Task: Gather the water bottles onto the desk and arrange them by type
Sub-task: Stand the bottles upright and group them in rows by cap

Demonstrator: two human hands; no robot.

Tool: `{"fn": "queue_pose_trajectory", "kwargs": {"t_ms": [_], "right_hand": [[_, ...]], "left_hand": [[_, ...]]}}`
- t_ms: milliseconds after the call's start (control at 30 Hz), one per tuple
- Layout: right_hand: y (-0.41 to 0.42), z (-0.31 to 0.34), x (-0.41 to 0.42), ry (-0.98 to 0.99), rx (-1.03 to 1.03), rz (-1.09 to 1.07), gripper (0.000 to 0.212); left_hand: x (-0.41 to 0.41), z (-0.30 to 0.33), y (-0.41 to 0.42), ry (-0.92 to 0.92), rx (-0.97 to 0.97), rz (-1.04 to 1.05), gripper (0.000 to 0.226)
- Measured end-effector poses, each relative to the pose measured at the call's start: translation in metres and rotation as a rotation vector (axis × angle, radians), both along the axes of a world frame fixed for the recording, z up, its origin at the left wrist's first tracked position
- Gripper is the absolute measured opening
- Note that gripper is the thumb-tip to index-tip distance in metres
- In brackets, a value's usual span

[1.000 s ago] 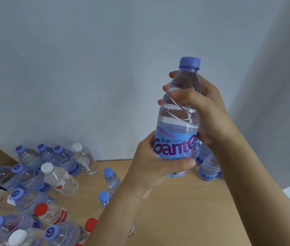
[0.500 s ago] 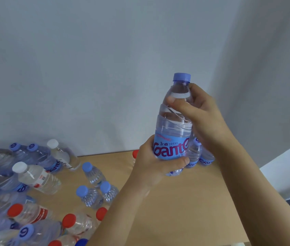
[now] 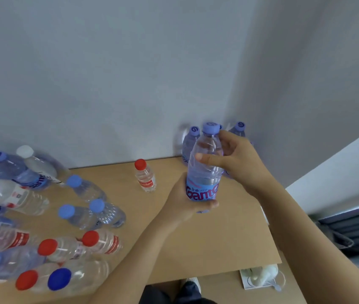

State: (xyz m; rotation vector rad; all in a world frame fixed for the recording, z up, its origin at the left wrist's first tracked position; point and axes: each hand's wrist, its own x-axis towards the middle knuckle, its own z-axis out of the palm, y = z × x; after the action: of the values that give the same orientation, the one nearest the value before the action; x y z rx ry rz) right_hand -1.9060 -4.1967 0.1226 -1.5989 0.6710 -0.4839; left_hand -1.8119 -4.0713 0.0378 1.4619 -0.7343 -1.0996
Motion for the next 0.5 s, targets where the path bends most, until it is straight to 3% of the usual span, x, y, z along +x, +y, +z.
{"fn": "queue_pose_trajectory", "kwargs": {"t_ms": [367,500], "right_hand": [[0.014,-0.090,-0.021,0.161,0.079,-0.004,0.030],[0.018,-0.110,-0.026,0.193,0.081,-0.030,0.031]], "left_hand": [[-0.013,-0.098,-0.005,-0.123,0.163,0.130,0.063],[-0.021,-0.115,-0.008,-0.197,0.140,0.170,0.048]]}}
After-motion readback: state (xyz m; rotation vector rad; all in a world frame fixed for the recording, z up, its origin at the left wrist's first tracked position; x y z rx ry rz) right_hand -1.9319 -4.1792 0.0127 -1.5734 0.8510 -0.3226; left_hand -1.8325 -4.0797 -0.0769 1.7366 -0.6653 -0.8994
